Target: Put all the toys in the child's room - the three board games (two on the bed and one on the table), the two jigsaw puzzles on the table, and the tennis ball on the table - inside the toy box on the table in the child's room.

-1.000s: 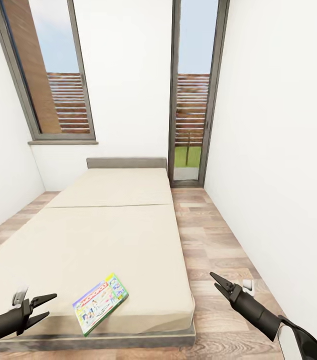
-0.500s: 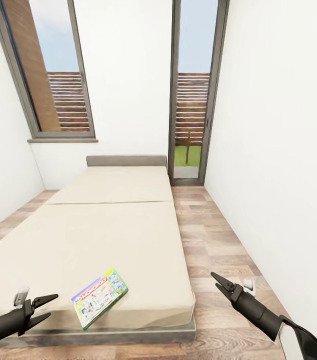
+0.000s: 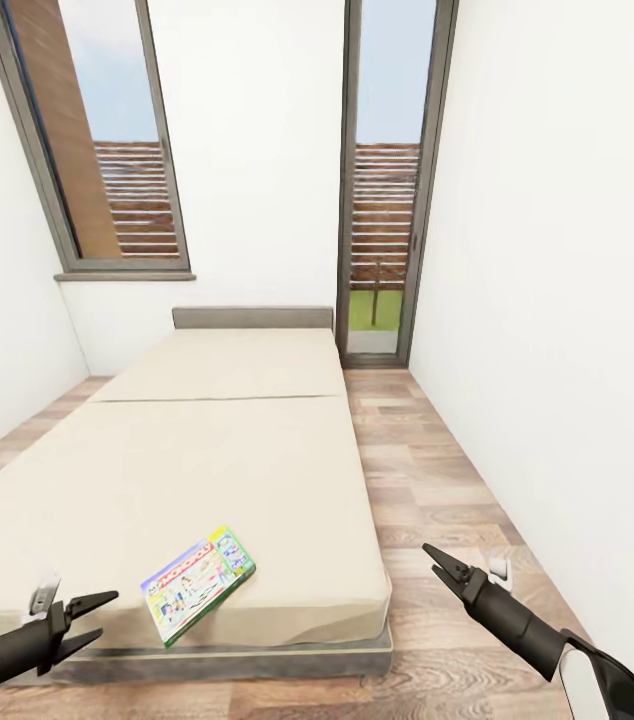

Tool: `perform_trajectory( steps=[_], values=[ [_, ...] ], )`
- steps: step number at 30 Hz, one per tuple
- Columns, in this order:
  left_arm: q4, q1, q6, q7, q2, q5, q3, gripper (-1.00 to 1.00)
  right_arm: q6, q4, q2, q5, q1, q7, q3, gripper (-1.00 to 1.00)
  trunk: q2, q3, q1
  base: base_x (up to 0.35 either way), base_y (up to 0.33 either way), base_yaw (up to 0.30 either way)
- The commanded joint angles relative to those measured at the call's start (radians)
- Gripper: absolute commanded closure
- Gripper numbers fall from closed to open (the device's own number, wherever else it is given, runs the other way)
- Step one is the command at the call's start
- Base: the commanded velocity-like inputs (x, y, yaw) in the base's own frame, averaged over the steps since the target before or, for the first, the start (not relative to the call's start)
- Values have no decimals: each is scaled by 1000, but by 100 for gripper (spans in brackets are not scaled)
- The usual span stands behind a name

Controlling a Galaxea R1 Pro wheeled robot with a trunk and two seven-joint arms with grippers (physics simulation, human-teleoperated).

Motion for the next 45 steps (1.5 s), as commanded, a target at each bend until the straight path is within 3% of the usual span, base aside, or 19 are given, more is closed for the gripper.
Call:
perform_trajectory(
  steps=[1, 45],
  values=[
    [6, -1, 10, -4, 0, -2, 4, -100, 6, 0, 1, -1, -1, 3, -3, -100, -8, -4, 4, 0, 0, 0],
    [41, -1, -4, -5, -22, -9, -1, -100, 2, -2, 5, 2, -1, 7, 1, -100, -8, -4, 4, -10, -24, 0]
  ],
)
